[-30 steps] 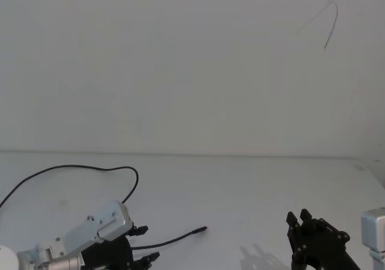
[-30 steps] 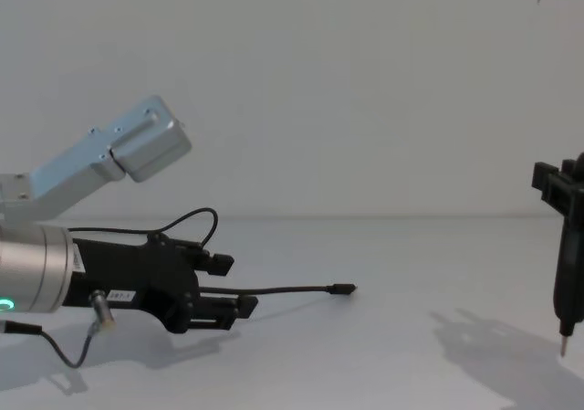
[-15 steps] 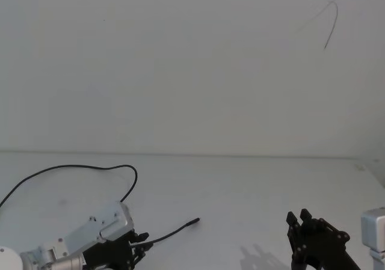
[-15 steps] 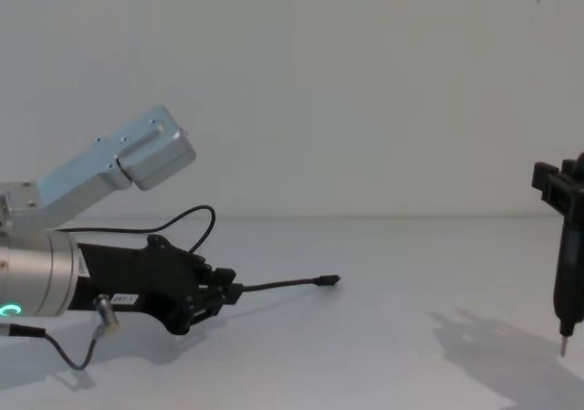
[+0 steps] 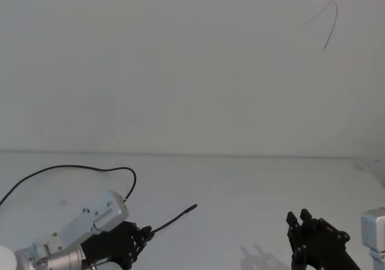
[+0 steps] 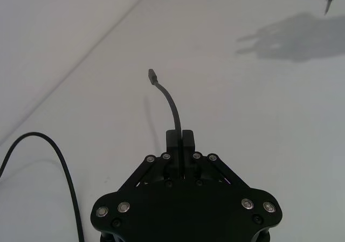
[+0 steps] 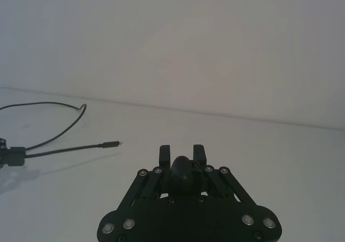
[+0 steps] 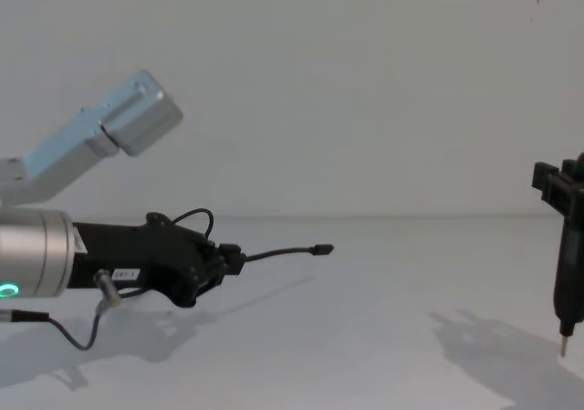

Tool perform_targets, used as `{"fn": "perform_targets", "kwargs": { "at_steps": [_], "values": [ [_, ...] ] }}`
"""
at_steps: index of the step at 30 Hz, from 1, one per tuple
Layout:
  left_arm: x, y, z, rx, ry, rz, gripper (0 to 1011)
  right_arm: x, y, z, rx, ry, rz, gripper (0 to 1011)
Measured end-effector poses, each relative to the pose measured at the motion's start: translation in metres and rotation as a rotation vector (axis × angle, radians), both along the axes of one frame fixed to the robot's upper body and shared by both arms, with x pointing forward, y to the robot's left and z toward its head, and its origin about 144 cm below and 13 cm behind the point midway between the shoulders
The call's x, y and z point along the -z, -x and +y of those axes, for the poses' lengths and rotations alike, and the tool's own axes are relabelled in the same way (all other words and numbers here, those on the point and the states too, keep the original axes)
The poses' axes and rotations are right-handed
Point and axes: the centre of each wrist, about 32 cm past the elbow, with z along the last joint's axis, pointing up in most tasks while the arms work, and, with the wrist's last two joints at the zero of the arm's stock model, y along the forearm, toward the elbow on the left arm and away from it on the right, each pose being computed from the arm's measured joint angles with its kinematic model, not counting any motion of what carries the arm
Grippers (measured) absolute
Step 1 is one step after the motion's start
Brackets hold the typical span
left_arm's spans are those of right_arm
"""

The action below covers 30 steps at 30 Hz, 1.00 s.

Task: Pick up the data cable with the one hand.

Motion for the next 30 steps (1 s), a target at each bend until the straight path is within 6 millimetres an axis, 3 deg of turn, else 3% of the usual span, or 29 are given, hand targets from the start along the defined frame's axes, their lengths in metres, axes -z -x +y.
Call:
{"fn": "perform_targets", "kwargs": {
  "at_steps": [19, 30],
  "values": [
    [-0.021, 0.05, 0.028, 0.02, 0.142, 0.117, 47, 0.0, 0.0, 0.0, 0.0, 0.0, 0.0, 250],
    [-0.021, 0.066, 0.031, 0.07, 0.163, 0.158, 47, 0.0, 0.0, 0.0, 0.0, -0.001, 0.0, 251]
  ]
}}
